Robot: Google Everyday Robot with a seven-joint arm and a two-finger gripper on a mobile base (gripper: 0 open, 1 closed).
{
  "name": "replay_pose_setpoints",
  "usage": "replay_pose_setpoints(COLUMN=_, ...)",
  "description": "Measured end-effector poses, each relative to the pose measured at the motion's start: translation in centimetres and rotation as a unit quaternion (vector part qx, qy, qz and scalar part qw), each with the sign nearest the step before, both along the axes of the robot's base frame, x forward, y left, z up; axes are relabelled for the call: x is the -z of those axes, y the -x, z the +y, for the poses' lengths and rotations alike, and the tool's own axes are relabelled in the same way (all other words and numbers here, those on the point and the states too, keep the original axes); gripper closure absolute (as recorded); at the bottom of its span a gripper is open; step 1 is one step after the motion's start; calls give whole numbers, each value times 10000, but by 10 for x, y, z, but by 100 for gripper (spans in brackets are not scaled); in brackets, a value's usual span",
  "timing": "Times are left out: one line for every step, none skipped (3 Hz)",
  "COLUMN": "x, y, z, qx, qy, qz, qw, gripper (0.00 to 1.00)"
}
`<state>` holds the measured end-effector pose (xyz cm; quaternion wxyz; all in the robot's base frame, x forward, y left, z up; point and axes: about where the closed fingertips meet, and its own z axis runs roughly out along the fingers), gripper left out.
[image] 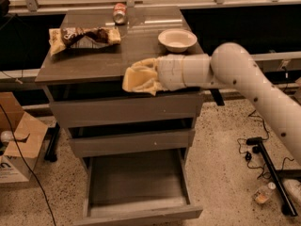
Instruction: Pick sponge from bottom drawer and place on counter
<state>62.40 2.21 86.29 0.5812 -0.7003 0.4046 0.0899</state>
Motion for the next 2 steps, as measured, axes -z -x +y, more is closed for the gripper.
replay_pose_setpoints(x=-49, y=-34, z=16, qx=-185, qy=432, qz=-509, qw=9976, gripper=100)
replay_pose_setpoints(x=-70, y=-64, z=32, qx=-228, qy=687, qz=-696, qw=9950, gripper=100)
